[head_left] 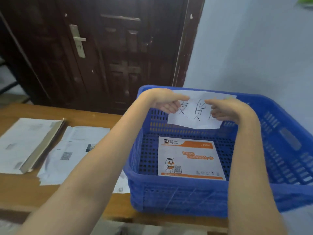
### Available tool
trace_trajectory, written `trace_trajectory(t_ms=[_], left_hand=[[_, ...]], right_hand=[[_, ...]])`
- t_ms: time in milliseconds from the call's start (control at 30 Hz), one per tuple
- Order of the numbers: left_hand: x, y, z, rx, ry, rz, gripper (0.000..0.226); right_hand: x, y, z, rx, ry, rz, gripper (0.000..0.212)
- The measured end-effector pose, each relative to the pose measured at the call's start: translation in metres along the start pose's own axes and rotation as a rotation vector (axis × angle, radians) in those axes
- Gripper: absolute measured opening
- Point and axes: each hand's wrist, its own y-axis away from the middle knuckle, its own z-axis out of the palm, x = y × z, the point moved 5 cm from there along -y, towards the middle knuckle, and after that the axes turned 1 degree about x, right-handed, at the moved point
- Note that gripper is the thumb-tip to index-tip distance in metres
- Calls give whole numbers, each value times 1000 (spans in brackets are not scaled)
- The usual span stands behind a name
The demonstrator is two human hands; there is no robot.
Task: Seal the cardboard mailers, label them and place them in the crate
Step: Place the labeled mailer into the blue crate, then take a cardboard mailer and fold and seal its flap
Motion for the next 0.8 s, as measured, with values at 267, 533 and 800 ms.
trace_trajectory(t_ms=[267, 533, 800], left_hand=[[-21, 87, -116, 341, 34, 247, 58], [-98, 150, -233, 557, 146, 423, 54], [-208, 184, -331, 616, 220, 331, 52]], right_hand=[[-101, 69, 57, 59, -157, -357, 45], [-212, 93, 169, 118, -316, -570, 33], [-274, 68, 295, 35, -345, -585, 52]])
